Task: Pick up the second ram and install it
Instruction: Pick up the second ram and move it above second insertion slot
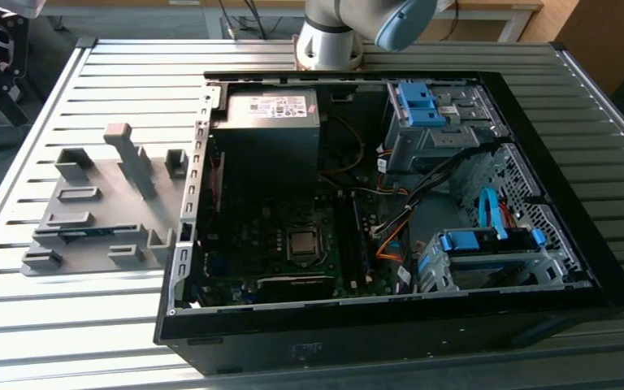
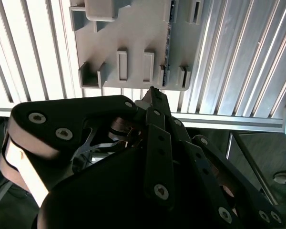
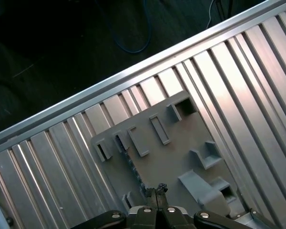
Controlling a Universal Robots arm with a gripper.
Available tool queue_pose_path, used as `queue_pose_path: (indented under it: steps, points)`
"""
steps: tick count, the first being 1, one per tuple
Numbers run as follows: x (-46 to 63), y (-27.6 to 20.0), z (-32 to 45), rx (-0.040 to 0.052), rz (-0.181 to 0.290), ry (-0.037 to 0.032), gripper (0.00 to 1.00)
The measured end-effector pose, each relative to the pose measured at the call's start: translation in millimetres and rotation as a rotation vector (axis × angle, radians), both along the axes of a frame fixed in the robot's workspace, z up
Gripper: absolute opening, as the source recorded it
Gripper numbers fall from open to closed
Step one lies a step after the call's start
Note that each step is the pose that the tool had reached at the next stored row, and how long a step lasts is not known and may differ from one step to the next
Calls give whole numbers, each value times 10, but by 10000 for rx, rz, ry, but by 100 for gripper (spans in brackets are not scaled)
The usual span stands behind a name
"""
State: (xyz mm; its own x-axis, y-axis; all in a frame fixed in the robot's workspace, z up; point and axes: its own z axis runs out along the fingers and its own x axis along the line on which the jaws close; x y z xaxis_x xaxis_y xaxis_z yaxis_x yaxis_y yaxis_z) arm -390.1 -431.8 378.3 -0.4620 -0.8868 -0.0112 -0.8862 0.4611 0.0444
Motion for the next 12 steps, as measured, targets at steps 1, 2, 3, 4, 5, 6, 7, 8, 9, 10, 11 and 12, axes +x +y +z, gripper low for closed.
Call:
queue_pose_path:
  steps: [1, 2, 3, 4, 5, 6, 7, 8, 9, 10, 11, 12]
  points:
    - [0, -1, 0, 0, 27, 0, 11]
    - [0, -1, 0, 0, 55, 0, 11]
    - [-1, -1, 0, 1, 87, 0, 11]
    - [-1, -1, 0, 0, 121, 0, 11]
    - [-1, -1, 0, 0, 157, 0, 11]
    - [-1, -1, 0, 0, 194, 0, 11]
    - [-1, -1, -1, 1, 232, -1, 11]
    - [-1, -1, -1, 1, 265, -1, 11]
    - [-1, -1, -1, 1, 297, -1, 11]
    - [-1, -1, -1, 1, 329, -1, 11]
    - [-1, -2, -1, 1, 363, -1, 11]
    - [-1, -1, 0, 0, 398, -1, 11]
